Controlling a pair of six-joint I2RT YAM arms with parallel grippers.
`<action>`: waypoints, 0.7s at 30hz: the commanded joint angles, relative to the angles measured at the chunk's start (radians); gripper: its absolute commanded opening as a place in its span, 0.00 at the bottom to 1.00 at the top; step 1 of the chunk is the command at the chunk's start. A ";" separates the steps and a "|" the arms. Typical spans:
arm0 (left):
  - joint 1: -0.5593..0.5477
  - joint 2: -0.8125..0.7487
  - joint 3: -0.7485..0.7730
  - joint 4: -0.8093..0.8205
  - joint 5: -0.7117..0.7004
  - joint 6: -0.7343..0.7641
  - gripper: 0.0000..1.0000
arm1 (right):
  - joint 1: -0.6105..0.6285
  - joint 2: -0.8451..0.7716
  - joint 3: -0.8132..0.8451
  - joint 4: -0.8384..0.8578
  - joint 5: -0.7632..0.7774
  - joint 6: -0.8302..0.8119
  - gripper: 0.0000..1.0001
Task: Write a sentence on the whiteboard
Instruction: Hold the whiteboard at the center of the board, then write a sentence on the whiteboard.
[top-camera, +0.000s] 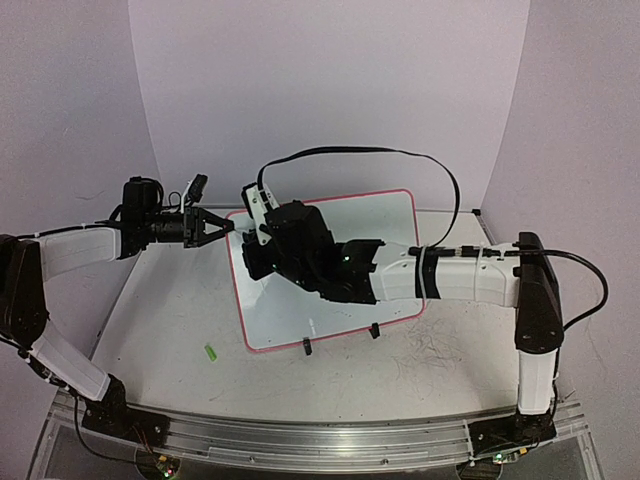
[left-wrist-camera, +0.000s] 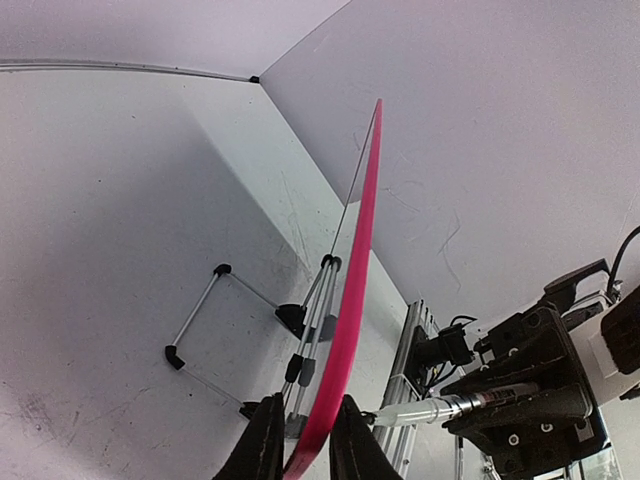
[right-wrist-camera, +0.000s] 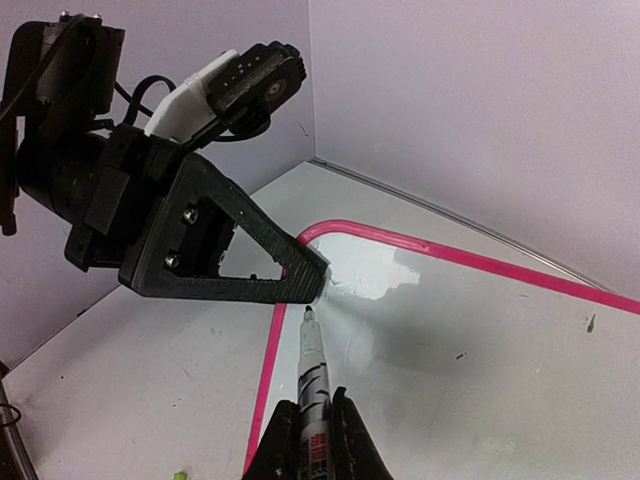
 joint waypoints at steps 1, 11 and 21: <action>-0.004 -0.025 0.020 0.036 0.007 0.021 0.15 | 0.005 0.025 0.058 0.001 0.043 -0.012 0.00; -0.004 -0.034 0.018 0.036 0.011 0.023 0.13 | 0.005 0.052 0.083 -0.013 0.061 -0.008 0.00; -0.004 -0.037 0.017 0.036 0.014 0.023 0.11 | 0.006 0.062 0.081 -0.039 0.074 0.006 0.00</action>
